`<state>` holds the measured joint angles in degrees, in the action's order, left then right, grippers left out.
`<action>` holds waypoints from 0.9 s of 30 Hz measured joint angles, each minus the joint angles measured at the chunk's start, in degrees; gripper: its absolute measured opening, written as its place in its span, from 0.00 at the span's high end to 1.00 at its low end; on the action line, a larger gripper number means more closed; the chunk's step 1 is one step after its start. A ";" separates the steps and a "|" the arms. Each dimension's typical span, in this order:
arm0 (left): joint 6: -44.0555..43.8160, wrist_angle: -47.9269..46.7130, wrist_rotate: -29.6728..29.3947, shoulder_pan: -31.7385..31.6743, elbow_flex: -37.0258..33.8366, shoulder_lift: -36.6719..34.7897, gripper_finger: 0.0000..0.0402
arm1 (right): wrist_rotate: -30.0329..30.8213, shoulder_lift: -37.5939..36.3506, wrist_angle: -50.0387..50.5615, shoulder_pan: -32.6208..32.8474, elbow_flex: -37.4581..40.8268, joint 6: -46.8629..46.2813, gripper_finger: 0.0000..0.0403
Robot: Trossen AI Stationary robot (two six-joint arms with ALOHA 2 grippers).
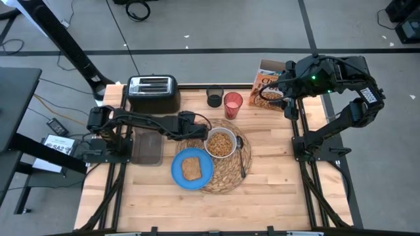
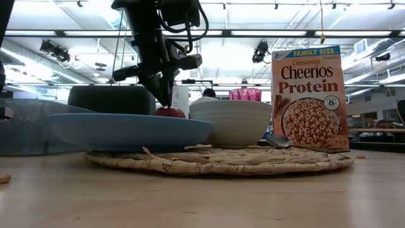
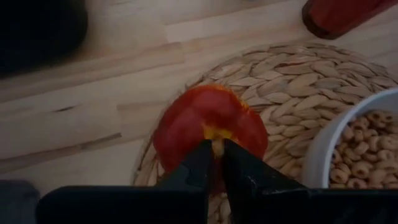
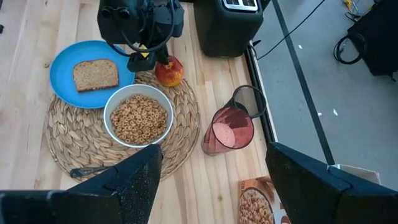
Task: Arrange a breakfast setting
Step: Put the red apple on the brown woven mat
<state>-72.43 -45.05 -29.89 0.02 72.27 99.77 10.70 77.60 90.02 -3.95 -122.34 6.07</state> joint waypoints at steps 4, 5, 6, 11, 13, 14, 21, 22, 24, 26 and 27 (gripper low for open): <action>1.05 0.06 -0.20 -0.74 0.00 0.00 0.88 | 0.02 0.00 0.00 0.00 0.00 0.08 0.27; 1.43 0.08 -0.23 -1.05 0.00 0.00 0.88 | 0.02 0.00 0.00 0.00 0.00 0.09 0.27; 1.99 0.08 -0.33 -1.37 0.00 0.00 0.88 | 0.02 0.00 0.00 0.00 0.00 0.09 0.27; 2.84 0.18 -1.44 -2.64 0.00 0.00 0.88 | 0.04 0.00 0.00 0.00 0.00 -0.28 0.27; 3.69 0.19 -1.40 -2.87 0.00 0.00 0.88 | 0.04 0.00 0.00 0.00 0.00 -0.37 0.27; 3.84 0.19 -1.17 -2.87 0.00 0.00 0.88 | 0.04 0.00 0.00 0.00 0.00 -0.35 0.27; 3.87 0.36 0.13 -2.83 0.00 -0.02 0.88 | 0.04 0.00 0.00 0.00 0.00 -0.45 0.27; 4.07 0.49 0.23 -2.81 -0.03 -0.21 0.87 | 0.04 0.00 0.00 0.00 0.00 -0.44 0.27; 5.15 1.25 0.64 -2.81 -0.07 -0.84 0.84 | -0.06 0.00 0.00 0.00 0.00 -0.32 0.27; 5.91 2.01 0.74 -2.81 -0.04 -1.03 0.81 | -0.35 0.00 0.00 0.00 0.00 -0.07 0.27; 6.04 1.78 1.00 -2.81 -0.07 -1.09 0.78 | -0.50 0.00 -0.04 0.00 0.00 -0.02 0.27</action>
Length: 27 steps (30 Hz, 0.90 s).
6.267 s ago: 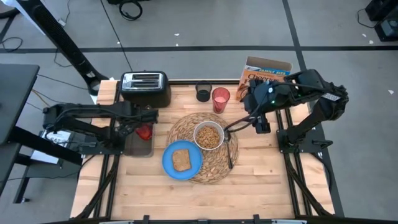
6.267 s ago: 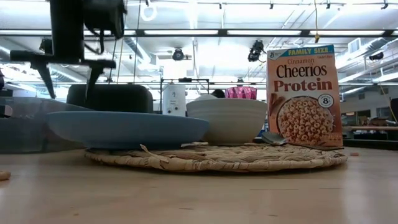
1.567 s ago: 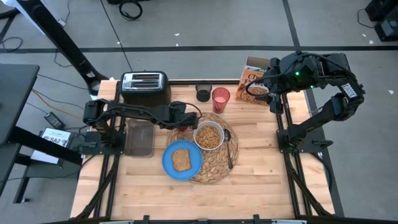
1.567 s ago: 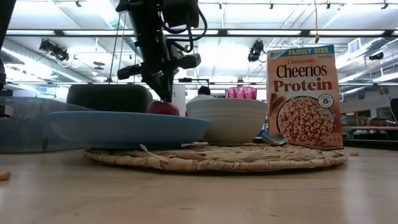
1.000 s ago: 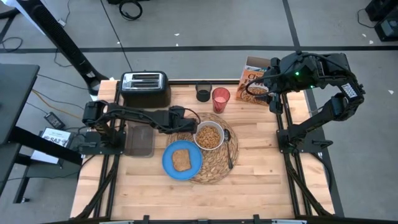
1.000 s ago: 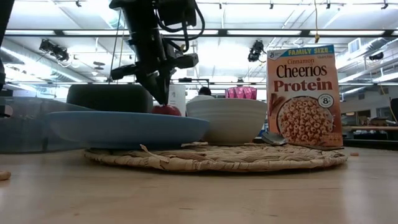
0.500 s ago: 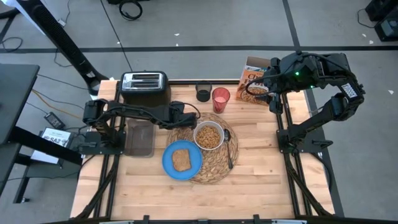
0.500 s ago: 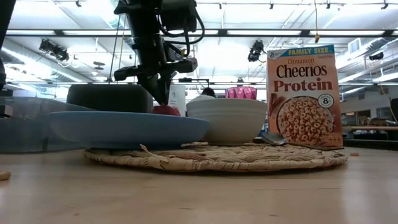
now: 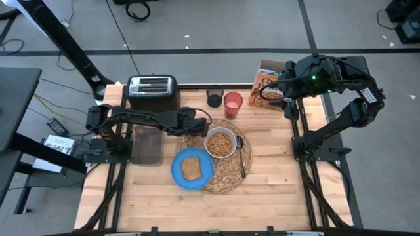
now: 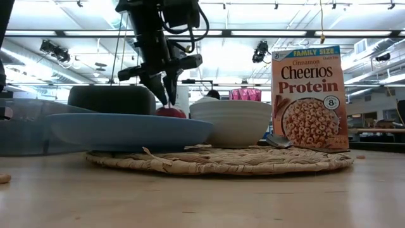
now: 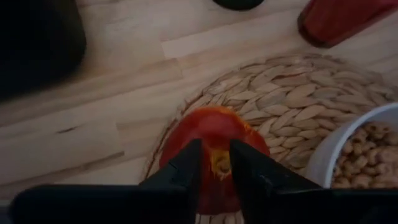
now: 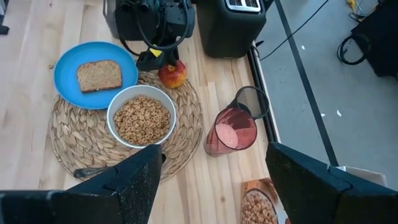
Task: Arrange a breakfast setting
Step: Put the red apple on the brown woven mat, then return to Home Position
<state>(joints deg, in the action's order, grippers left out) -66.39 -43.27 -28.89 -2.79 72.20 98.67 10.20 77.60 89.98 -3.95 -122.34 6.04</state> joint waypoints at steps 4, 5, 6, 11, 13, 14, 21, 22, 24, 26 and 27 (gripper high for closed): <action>0.06 0.37 0.88 0.02 0.00 -0.24 0.69 | -0.25 -0.10 -0.65 0.00 0.02 0.11 0.27; 0.07 0.21 1.04 0.02 0.00 -0.22 0.67 | -0.29 -0.23 -1.11 0.00 0.02 0.11 0.27; 0.07 0.18 1.21 0.00 0.00 -0.46 0.65 | -0.43 -0.44 -1.90 0.00 0.02 0.11 0.27; 1.39 0.78 2.00 0.00 0.00 -3.09 0.58 | -2.79 -3.08 -8.90 0.01 0.37 -0.62 0.28; 2.88 0.77 2.58 0.03 0.01 -5.31 0.55 | -3.24 -5.46 -13.21 0.02 2.66 -1.25 0.30; 3.95 0.72 3.05 0.04 0.02 -6.67 0.54 | -3.70 -6.92 -15.75 0.01 4.42 -1.33 0.31; 19.79 2.80 3.67 1.91 0.04 -17.89 0.51 | -10.03 -22.36 -37.38 0.02 28.48 -1.36 0.51; 22.85 3.71 3.65 2.48 0.04 -19.28 0.51 | -11.29 -24.72 -40.89 0.04 32.60 -1.41 0.55; 28.01 5.38 3.74 3.46 -0.02 -21.92 0.53 | -12.43 -29.41 -47.91 0.04 40.00 -2.80 0.66; 32.22 8.10 4.01 4.29 -1.20 -24.37 0.56 | -13.19 -34.02 -53.35 0.04 46.30 -4.91 0.77; 34.23 9.75 4.79 4.74 -2.48 -25.79 0.58 | -13.23 -36.29 -54.72 0.04 48.75 -6.59 0.83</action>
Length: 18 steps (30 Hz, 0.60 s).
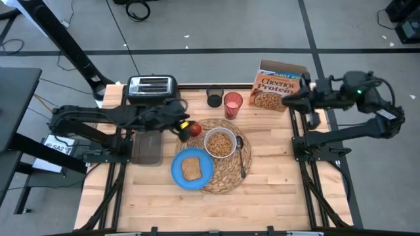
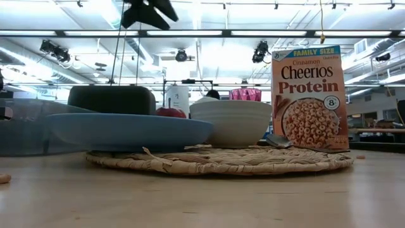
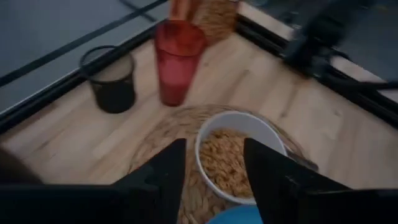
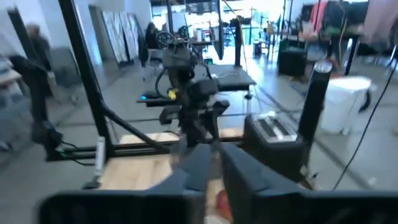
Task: Arrange a breakfast setting
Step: Return to Home Position
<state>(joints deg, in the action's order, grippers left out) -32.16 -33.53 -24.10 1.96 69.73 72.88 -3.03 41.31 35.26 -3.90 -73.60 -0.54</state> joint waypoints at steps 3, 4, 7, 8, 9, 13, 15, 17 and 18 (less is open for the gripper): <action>3.25 6.64 2.88 1.19 -6.71 -4.57 0.66 | 2.22 -5.92 1.53 0.00 5.62 -3.85 0.97; 3.80 8.90 3.23 1.64 -9.84 -6.46 0.69 | 4.38 -7.48 3.20 0.00 7.23 -2.86 0.98; 5.09 15.60 4.02 3.09 -18.75 -13.24 0.82 | 9.93 -11.41 8.58 -0.04 11.04 -5.64 0.92; 5.97 17.08 4.42 3.44 -21.07 -15.97 0.87 | 10.26 -12.60 9.58 -0.04 12.33 -8.46 0.90; 7.10 17.11 4.44 3.72 -23.22 -18.86 0.92 | 10.29 -13.90 9.32 -0.03 13.86 -11.01 0.87; 6.81 11.16 4.41 4.13 -27.27 -28.74 0.96 | 9.48 -18.34 2.73 -0.02 23.51 -11.09 0.82; 7.91 7.13 4.36 3.98 -27.27 -32.20 0.93 | 7.65 -21.13 -4.08 -0.04 29.19 -8.88 0.81; 6.01 4.47 4.28 4.02 -27.27 -34.92 0.91 | 5.53 -24.06 -10.91 -0.02 34.60 -6.04 0.81; 5.33 4.21 4.22 4.13 -27.27 -35.70 0.90 | 4.65 -25.45 -14.37 -0.02 37.34 -4.53 0.81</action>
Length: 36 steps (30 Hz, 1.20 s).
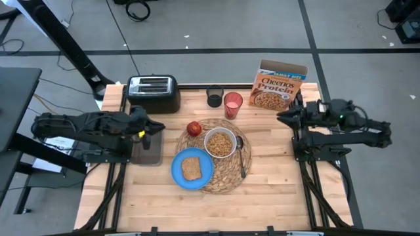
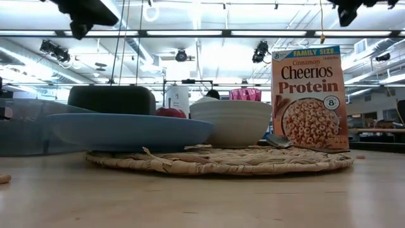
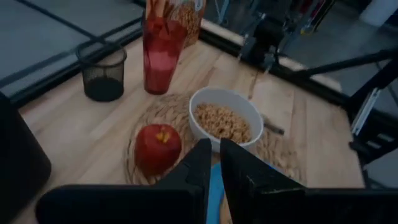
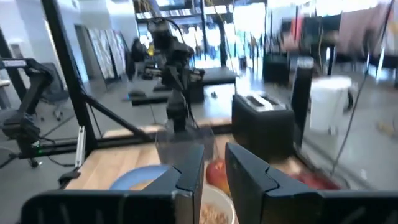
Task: Arrange a breakfast setting
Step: Return to Home Position
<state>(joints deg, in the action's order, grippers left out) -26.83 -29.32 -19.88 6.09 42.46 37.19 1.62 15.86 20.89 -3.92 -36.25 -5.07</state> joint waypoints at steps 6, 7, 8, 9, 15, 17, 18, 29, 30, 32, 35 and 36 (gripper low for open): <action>10.86 3.16 0.64 0.75 -1.49 -3.68 0.88 | -1.75 -8.58 -11.72 0.00 11.93 3.74 0.82; 12.73 5.25 0.70 0.99 -2.60 -4.94 0.88 | -2.17 -10.05 -12.65 0.00 13.60 3.87 0.82; 14.52 7.72 1.02 1.32 -3.86 -6.53 0.88 | -2.91 -11.48 -13.76 0.00 15.14 4.26 0.82; 16.69 9.76 1.80 1.62 -5.46 -8.34 0.88 | -3.58 -13.02 -14.72 0.00 16.60 4.70 0.82; 26.73 17.37 4.48 2.32 -15.56 -17.58 0.88 | -5.25 -15.12 -19.42 0.42 21.75 4.93 0.82; 27.85 20.20 4.72 2.27 -18.63 -20.55 0.88 | -5.37 -15.46 -22.54 0.75 23.91 5.09 0.82; 27.76 20.90 5.14 2.29 -20.18 -22.00 0.88 | -5.32 -15.35 -24.40 0.89 25.24 5.19 0.82; 27.19 22.29 6.93 2.29 -31.95 -37.24 0.88 | -1.18 -15.37 -32.81 1.18 35.92 5.36 0.82; 27.23 23.09 7.20 2.29 -32.56 -36.98 0.88 | 0.15 -15.09 -31.49 1.18 35.91 5.16 0.82; 27.32 23.89 8.88 2.29 -33.71 -36.85 0.88 | 1.68 -15.00 -30.26 1.18 35.91 5.19 0.82; 27.69 28.15 12.01 2.29 -36.08 -37.05 0.88 | 1.73 -14.71 -29.69 1.18 35.89 5.24 0.82; 28.63 29.91 13.48 2.29 -37.10 -36.93 0.88 | 1.51 -14.64 -29.84 1.18 35.89 5.24 0.82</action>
<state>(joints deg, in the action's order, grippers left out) 1.80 0.59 -6.40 8.38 5.36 0.26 3.14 1.21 -8.95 -2.74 -0.36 0.16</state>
